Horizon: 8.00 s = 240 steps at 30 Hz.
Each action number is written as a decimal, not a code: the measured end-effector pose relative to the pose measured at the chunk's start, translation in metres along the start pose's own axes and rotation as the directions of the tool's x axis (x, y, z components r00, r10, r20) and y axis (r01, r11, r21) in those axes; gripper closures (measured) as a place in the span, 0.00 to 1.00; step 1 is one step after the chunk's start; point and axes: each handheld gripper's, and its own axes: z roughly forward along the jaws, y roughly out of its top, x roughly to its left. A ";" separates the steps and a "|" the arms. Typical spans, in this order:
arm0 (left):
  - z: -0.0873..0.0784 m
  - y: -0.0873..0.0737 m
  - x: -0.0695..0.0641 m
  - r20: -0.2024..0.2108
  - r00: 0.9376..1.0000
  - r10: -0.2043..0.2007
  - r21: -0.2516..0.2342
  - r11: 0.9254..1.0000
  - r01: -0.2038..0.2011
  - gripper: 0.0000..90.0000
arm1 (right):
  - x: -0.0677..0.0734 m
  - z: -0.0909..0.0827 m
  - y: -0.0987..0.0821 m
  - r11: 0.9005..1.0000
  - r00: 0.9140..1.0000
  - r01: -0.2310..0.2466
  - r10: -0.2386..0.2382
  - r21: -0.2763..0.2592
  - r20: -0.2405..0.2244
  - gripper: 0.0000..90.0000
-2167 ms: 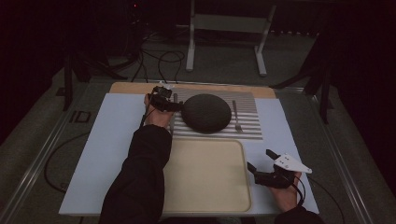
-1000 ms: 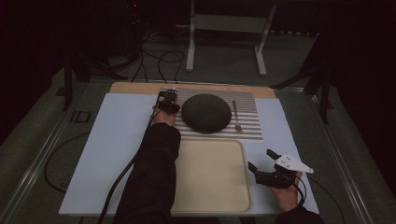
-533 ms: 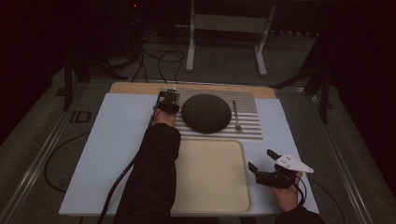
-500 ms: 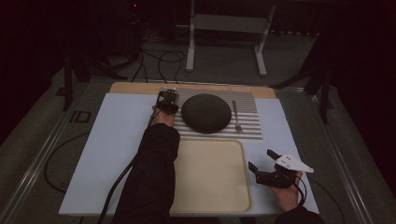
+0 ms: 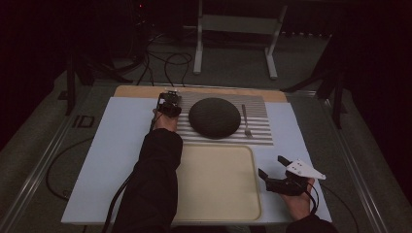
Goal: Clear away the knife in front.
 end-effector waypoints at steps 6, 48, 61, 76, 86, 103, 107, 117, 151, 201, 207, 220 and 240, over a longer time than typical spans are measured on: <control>-0.008 0.002 0.001 0.012 1.000 -0.013 -0.013 1.000 0.013 0.89 | 0.000 0.000 0.000 1.000 1.000 0.001 -0.001 -0.001 0.000 0.09; -0.103 -0.024 -0.003 0.072 0.997 -0.011 -0.158 0.987 0.022 0.89 | 0.002 0.001 0.000 1.000 1.000 0.008 -0.008 0.007 0.001 0.09; -0.123 -0.042 -0.007 0.085 0.996 0.004 -0.178 0.984 0.011 0.89 | 0.003 0.002 0.000 1.000 1.000 0.015 -0.015 0.009 -0.001 0.09; -0.131 -0.066 -0.009 0.096 0.995 0.009 -0.179 0.984 0.008 0.89 | 0.004 0.002 0.000 1.000 1.000 0.018 -0.018 0.014 -0.003 0.09; -0.132 -0.081 -0.012 0.105 0.994 -0.003 -0.182 0.983 0.022 0.89 | 0.004 0.003 0.000 1.000 1.000 0.020 -0.020 0.014 -0.003 0.09; -0.141 -0.104 -0.014 0.086 0.996 0.013 -0.187 0.982 0.003 0.89 | 0.005 0.003 0.000 1.000 1.000 0.020 -0.020 0.015 -0.002 0.09; -0.142 -0.107 -0.016 0.084 0.996 0.014 -0.188 0.982 0.002 0.89 | 0.005 0.003 0.000 1.000 1.000 0.019 -0.019 0.015 -0.002 0.09; -0.143 -0.116 -0.018 0.080 0.997 0.014 -0.186 0.983 0.001 0.89 | 0.004 0.003 0.000 1.000 1.000 0.020 -0.020 0.015 -0.004 0.09; -0.143 -0.145 -0.017 0.079 0.997 -0.019 -0.170 0.985 0.032 0.89 | 0.005 0.004 0.000 0.999 1.000 0.025 -0.025 0.020 -0.001 0.09; -0.150 -0.184 -0.024 0.064 0.998 -0.015 -0.132 0.991 0.024 0.89 | 0.005 0.004 0.000 0.999 1.000 0.030 -0.029 0.021 -0.002 0.09; -0.152 -0.191 -0.022 0.055 0.998 -0.028 -0.131 0.991 0.035 0.89 | 0.005 0.004 0.000 0.999 1.000 0.030 -0.030 0.021 -0.001 0.09; -0.156 -0.208 -0.010 0.017 0.997 -0.077 -0.115 0.990 0.079 0.89 | 0.005 0.004 0.001 0.999 1.000 0.031 -0.031 0.022 -0.003 0.09; -0.160 -0.220 -0.004 -0.014 0.992 -0.122 -0.140 0.983 0.119 0.82 | 0.006 0.005 0.001 0.999 0.999 0.035 -0.035 0.023 -0.007 0.09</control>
